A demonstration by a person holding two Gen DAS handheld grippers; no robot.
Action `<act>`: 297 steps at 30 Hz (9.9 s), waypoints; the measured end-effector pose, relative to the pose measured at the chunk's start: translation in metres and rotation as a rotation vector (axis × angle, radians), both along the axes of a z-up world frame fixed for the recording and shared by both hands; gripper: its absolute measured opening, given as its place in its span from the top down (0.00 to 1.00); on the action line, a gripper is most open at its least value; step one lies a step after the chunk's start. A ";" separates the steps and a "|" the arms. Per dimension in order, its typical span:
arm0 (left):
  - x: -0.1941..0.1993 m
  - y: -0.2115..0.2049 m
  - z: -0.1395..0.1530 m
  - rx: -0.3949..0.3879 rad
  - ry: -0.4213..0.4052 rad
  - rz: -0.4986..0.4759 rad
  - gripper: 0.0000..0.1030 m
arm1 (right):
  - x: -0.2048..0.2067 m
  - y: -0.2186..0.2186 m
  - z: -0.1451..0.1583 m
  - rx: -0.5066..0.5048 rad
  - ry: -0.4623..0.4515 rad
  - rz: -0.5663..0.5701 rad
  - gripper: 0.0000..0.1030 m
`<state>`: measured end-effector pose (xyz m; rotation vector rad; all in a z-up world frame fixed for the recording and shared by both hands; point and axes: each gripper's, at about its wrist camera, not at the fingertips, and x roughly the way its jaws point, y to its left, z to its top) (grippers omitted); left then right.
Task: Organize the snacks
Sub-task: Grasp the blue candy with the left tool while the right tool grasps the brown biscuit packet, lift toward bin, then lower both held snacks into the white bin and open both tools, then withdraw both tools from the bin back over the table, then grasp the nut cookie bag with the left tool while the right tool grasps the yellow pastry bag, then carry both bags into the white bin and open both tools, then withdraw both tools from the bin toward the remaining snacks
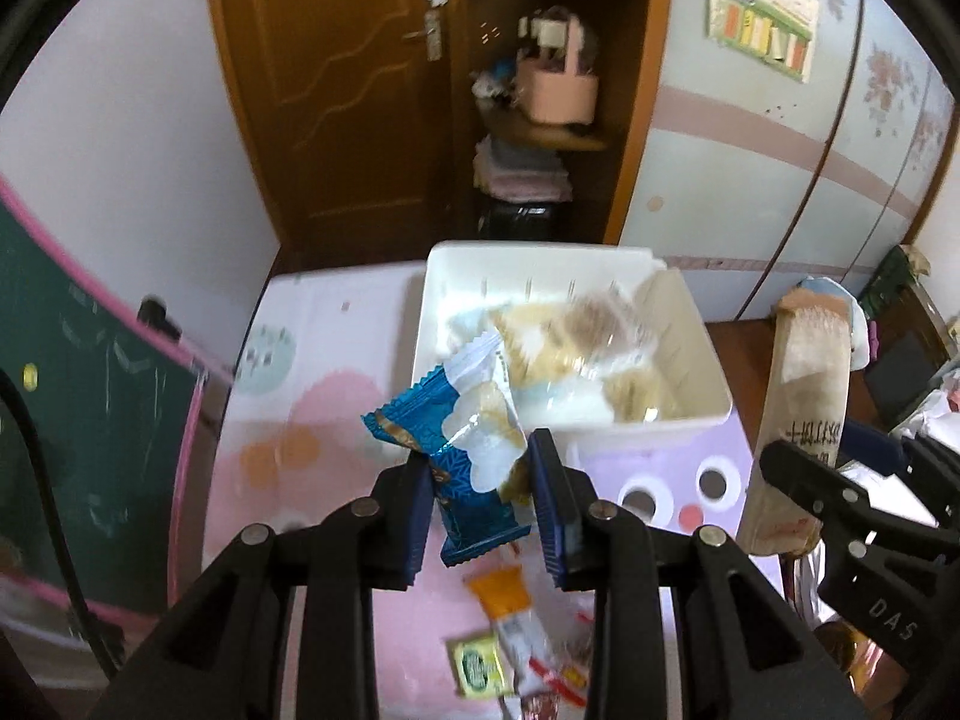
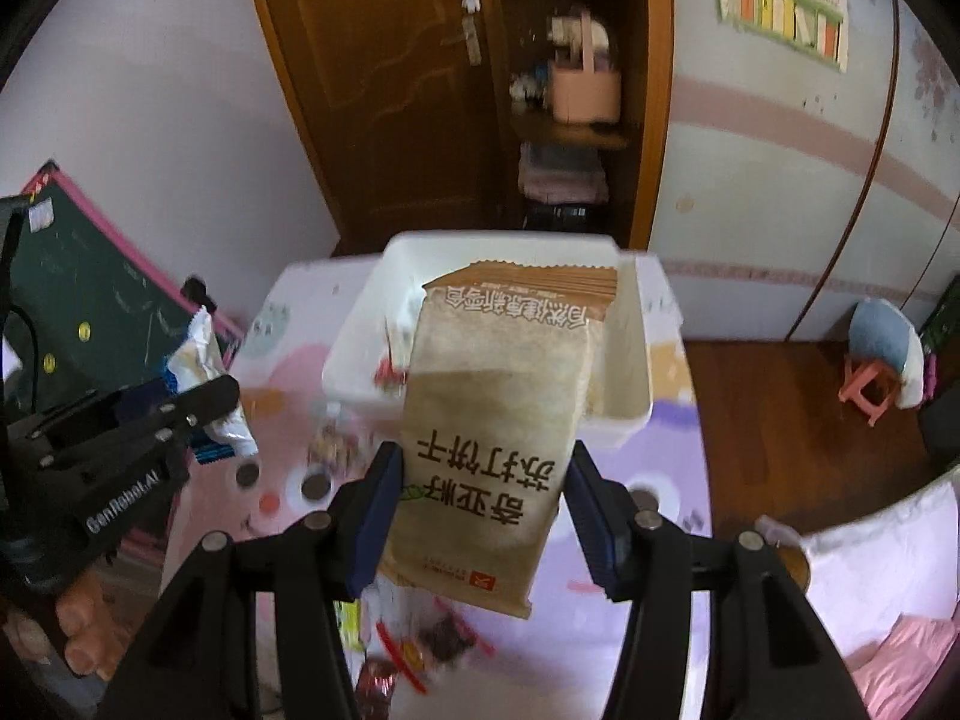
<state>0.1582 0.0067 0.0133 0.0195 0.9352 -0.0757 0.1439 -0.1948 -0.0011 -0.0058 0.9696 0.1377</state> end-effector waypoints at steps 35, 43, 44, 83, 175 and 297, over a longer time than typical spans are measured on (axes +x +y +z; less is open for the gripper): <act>0.181 -0.041 -0.070 0.054 0.147 -0.144 0.72 | 0.165 -0.018 -0.043 -0.056 0.129 -0.154 0.47; 0.190 -0.042 -0.085 0.058 0.185 -0.155 0.37 | 0.173 -0.016 -0.054 -0.055 0.154 -0.160 0.47; 0.190 -0.041 -0.086 0.060 0.183 -0.149 0.20 | 0.174 -0.016 -0.056 -0.053 0.162 -0.157 0.47; 0.101 -0.002 -0.030 0.065 0.058 -0.018 0.17 | 0.099 -0.023 -0.020 0.011 0.116 -0.145 0.43; 0.018 0.061 -0.126 0.000 0.259 0.062 0.55 | -0.003 0.024 -0.126 -0.100 0.288 -0.122 0.46; 0.010 0.003 0.037 0.023 -0.047 -0.085 0.14 | 0.029 -0.008 0.053 -0.008 -0.036 -0.016 0.18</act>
